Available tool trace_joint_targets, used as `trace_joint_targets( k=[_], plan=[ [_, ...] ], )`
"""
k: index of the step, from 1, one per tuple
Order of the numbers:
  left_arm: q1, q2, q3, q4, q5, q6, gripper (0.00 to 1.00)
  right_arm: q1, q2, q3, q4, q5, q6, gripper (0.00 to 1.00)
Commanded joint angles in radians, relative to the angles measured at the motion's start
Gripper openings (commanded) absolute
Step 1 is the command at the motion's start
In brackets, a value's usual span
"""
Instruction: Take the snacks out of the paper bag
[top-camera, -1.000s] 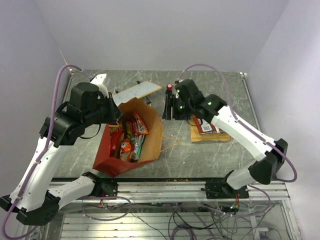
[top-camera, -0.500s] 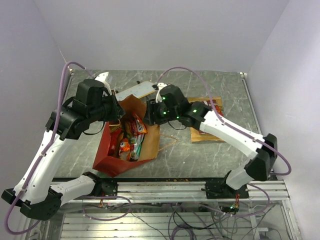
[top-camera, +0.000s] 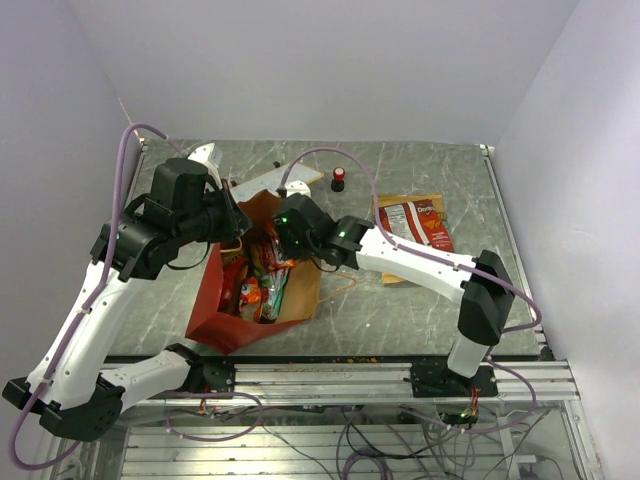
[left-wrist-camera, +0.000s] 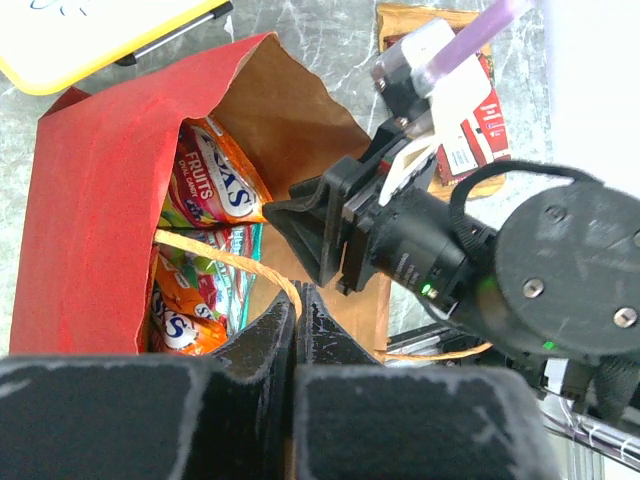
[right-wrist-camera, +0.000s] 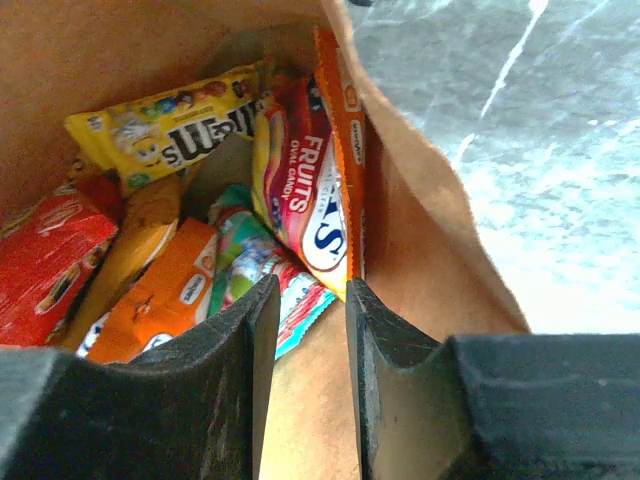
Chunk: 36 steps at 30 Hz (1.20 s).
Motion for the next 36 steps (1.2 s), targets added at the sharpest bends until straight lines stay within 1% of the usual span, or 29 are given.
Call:
trace_joint_targets(
  k=[1,3,12,19,21,25,26,31,36],
  plan=[
    [0.005,-0.006,0.004,0.04,0.03,-0.012,0.07,0.06,0.028,-0.016,0.06,0.23,-0.063,0.34],
    [0.005,-0.004,0.007,0.037,0.023,-0.01,0.07,0.072,0.046,-0.024,0.072,0.27,-0.057,0.35],
    [0.005,0.003,0.031,0.025,0.02,-0.001,0.07,0.074,0.128,-0.029,0.094,0.333,-0.05,0.41],
    [0.005,-0.001,0.033,0.015,0.019,0.002,0.07,0.073,0.207,0.005,0.114,0.289,-0.064,0.41],
    [0.005,0.002,0.034,0.012,0.019,0.003,0.07,0.074,0.229,0.029,0.102,0.276,-0.061,0.38],
    [0.006,-0.004,0.027,0.016,0.018,0.003,0.07,0.073,0.221,0.072,0.084,0.256,-0.062,0.06],
    [0.006,-0.003,0.025,0.016,0.019,0.003,0.07,0.073,0.207,0.078,0.08,0.254,-0.062,0.0],
    [0.005,-0.009,0.025,0.009,0.012,0.001,0.07,0.074,0.087,0.059,0.109,0.184,-0.071,0.0],
    [0.006,-0.019,0.022,0.01,-0.011,0.01,0.07,0.075,-0.055,0.028,0.085,0.146,-0.036,0.0]
  ],
)
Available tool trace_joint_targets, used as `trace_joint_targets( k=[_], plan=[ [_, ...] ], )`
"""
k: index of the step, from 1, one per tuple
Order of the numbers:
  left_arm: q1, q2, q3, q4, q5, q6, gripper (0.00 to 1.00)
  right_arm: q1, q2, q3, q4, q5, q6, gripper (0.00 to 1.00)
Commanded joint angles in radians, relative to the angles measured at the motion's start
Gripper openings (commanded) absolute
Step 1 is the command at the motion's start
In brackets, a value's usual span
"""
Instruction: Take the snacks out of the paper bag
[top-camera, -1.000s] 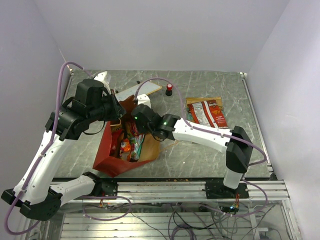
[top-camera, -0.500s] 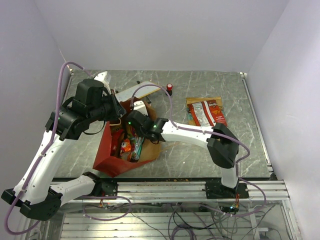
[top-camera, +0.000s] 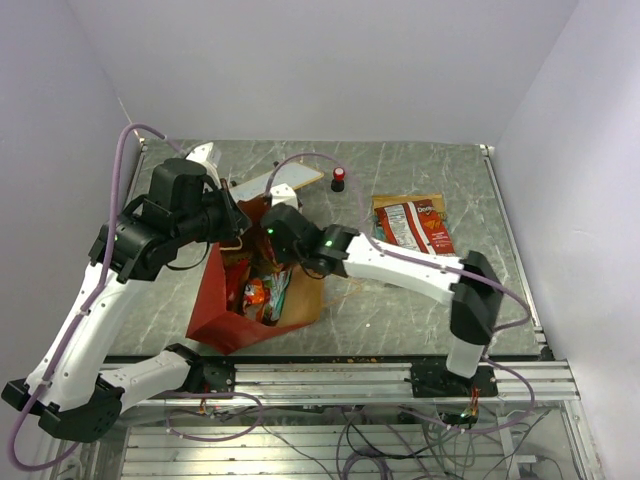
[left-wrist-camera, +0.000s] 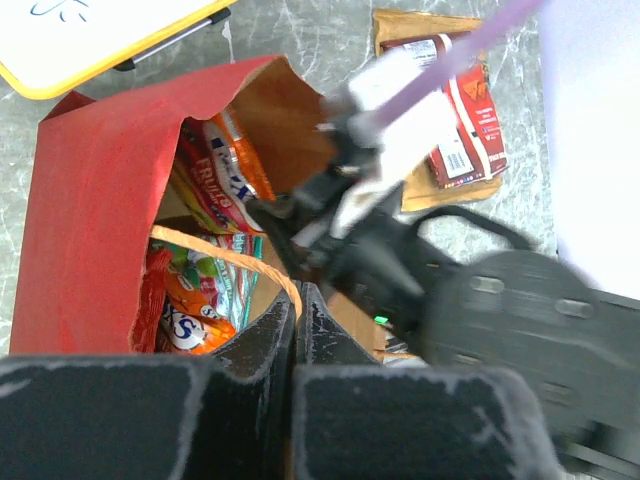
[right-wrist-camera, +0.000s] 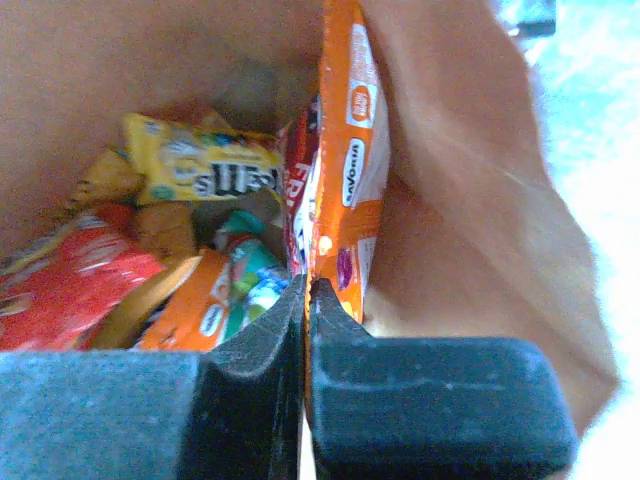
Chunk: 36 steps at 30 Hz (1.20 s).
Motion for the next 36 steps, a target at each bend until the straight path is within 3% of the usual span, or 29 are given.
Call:
trace_joint_targets(
  k=[1,16,19,23,27,30,36],
  plan=[
    [0.006,-0.015,0.025,-0.002,-0.016,0.016,0.07,-0.001,-0.18,-0.008,0.008,-0.025,0.039,0.0],
    [0.005,-0.015,0.012,0.008,-0.059,0.027,0.07,-0.001,-0.547,0.074,-0.224,0.014,0.103,0.0],
    [0.005,-0.022,0.009,0.0,-0.066,0.028,0.07,-0.002,-0.59,0.116,-0.275,0.103,0.095,0.0],
    [0.005,-0.027,0.002,0.001,-0.067,0.024,0.07,-0.002,-0.608,0.196,-0.342,0.333,0.105,0.0],
    [0.005,-0.01,0.02,-0.019,-0.065,0.026,0.07,-0.016,-0.616,0.212,-0.24,0.537,0.005,0.0],
    [0.005,-0.009,0.028,-0.018,-0.066,0.024,0.07,-0.099,-0.573,0.234,-0.214,0.579,-0.052,0.0],
    [0.005,-0.005,0.036,-0.017,-0.065,0.009,0.07,-0.391,-0.453,0.233,-0.312,0.403,0.057,0.0]
  ],
)
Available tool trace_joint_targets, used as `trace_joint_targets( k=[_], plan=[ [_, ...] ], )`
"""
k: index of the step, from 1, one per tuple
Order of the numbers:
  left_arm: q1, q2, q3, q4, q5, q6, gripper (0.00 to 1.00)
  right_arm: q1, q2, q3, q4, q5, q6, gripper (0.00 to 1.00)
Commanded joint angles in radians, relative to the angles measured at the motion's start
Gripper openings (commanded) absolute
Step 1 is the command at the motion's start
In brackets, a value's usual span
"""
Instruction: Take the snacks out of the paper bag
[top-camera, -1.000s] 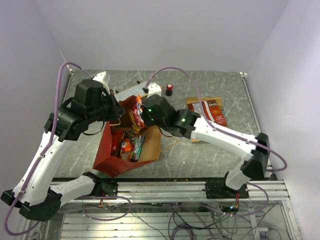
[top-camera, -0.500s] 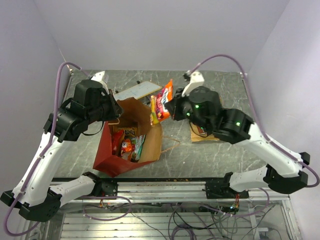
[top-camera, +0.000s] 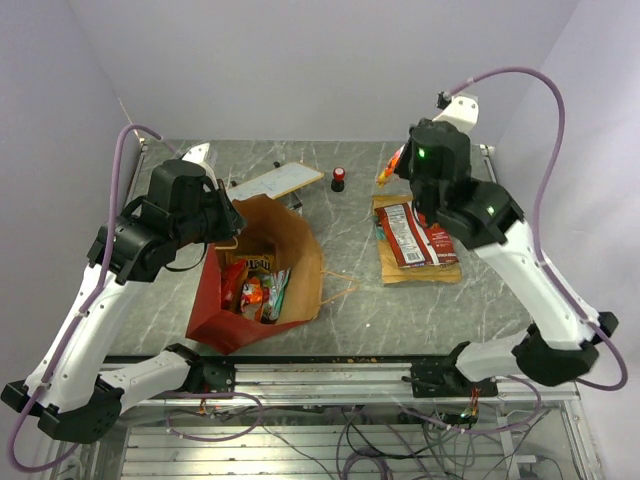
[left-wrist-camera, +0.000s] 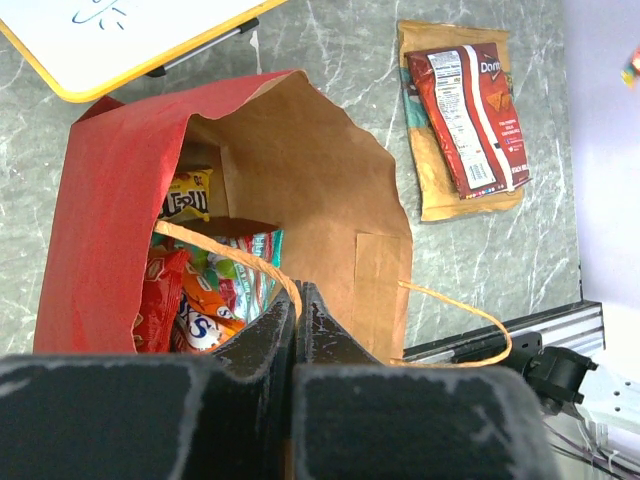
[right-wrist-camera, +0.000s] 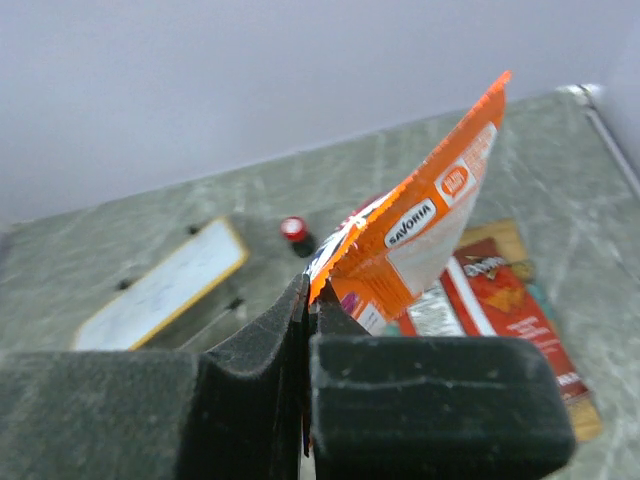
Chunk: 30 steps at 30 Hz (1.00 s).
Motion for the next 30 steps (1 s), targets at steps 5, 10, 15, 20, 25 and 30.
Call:
trace_joint_targets(
  k=[5,10,15,20,25,30],
  plan=[
    [0.005,0.011,0.053,-0.003,-0.011,-0.01,0.07,-0.256,0.079,-0.184,0.021,-0.069,0.287,0.0],
    [0.005,0.017,0.059,-0.02,-0.009,-0.015,0.07,-0.41,0.101,-0.306,0.049,-0.168,0.498,0.0],
    [0.006,0.006,0.037,-0.017,0.007,-0.032,0.07,-0.501,0.184,-0.34,0.07,-0.224,0.59,0.0],
    [0.005,0.025,0.041,-0.021,0.021,-0.026,0.07,-0.554,0.244,-0.382,0.144,-0.238,0.643,0.0],
    [0.005,0.051,0.063,-0.019,0.03,-0.007,0.07,-0.564,0.276,-0.438,0.245,-0.147,0.637,0.0],
    [0.005,0.069,0.071,-0.006,0.029,0.012,0.07,-0.562,0.246,-0.569,0.312,-0.171,0.681,0.0]
  ],
)
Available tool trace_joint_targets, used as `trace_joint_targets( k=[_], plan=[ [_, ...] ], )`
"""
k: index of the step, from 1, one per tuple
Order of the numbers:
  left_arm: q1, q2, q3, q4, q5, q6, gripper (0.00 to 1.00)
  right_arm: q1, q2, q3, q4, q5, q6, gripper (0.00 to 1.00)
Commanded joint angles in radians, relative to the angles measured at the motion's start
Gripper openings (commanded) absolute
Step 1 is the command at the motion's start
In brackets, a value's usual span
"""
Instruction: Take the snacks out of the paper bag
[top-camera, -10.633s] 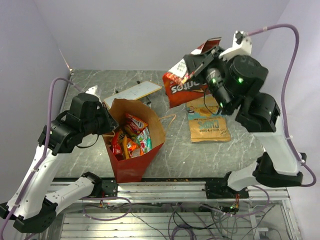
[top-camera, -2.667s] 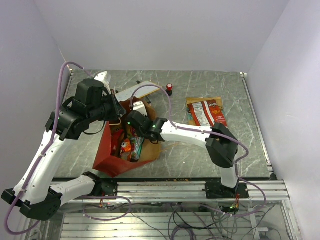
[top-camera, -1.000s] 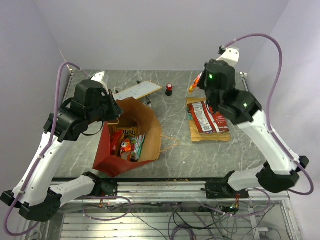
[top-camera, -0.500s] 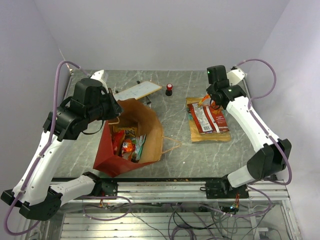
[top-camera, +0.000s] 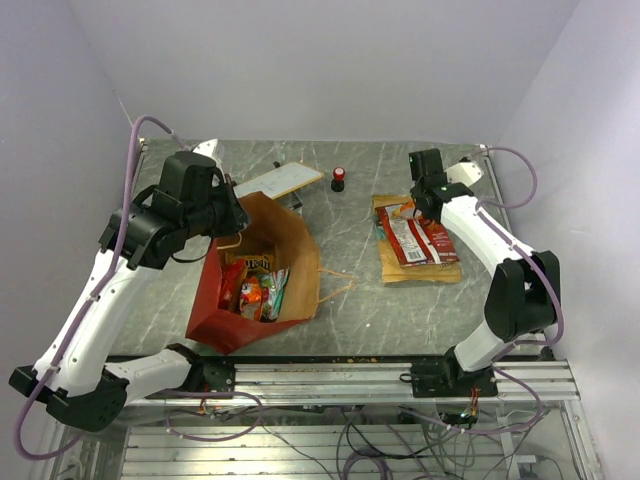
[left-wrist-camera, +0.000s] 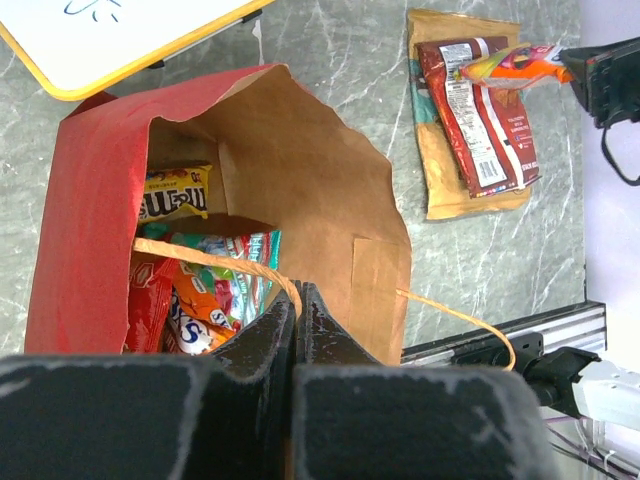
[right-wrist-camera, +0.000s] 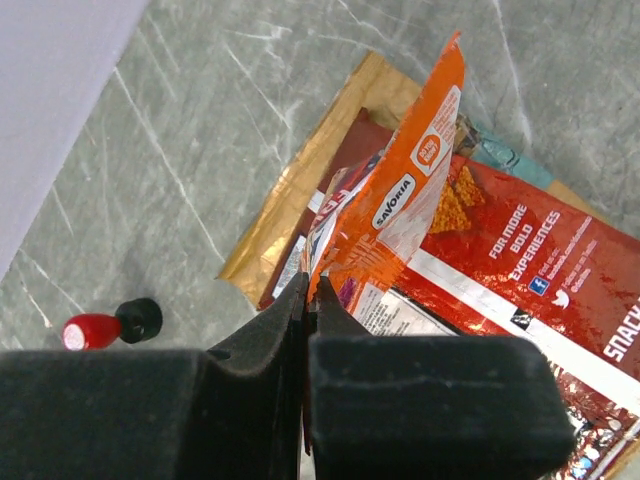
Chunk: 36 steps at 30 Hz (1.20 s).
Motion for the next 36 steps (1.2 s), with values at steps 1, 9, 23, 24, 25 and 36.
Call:
trace_joint_targets(
  k=[1,9,23,24,25,36],
  plan=[
    [0.005,0.01,0.039,0.007,0.024,0.028,0.07,-0.004,-0.047,-0.109,0.118,0.02,0.053,0.0],
    [0.005,0.031,0.054,-0.006,0.037,0.046,0.07,0.036,-0.079,-0.193,-0.129,-0.021,0.252,0.05],
    [0.006,-0.016,-0.067,0.069,0.131,0.058,0.07,0.064,-0.325,-0.368,-0.221,-0.365,0.134,0.47],
    [0.006,-0.022,-0.072,0.069,0.133,0.06,0.07,0.063,-0.355,-0.35,-0.235,-0.383,0.08,0.54],
    [0.005,-0.027,-0.073,0.063,0.133,0.063,0.07,0.064,-0.383,-0.335,-0.234,-0.413,0.006,0.61],
    [0.006,-0.063,-0.056,0.038,0.164,0.095,0.07,0.222,-0.375,-0.161,-0.108,-1.041,-0.426,0.76]
  ],
)
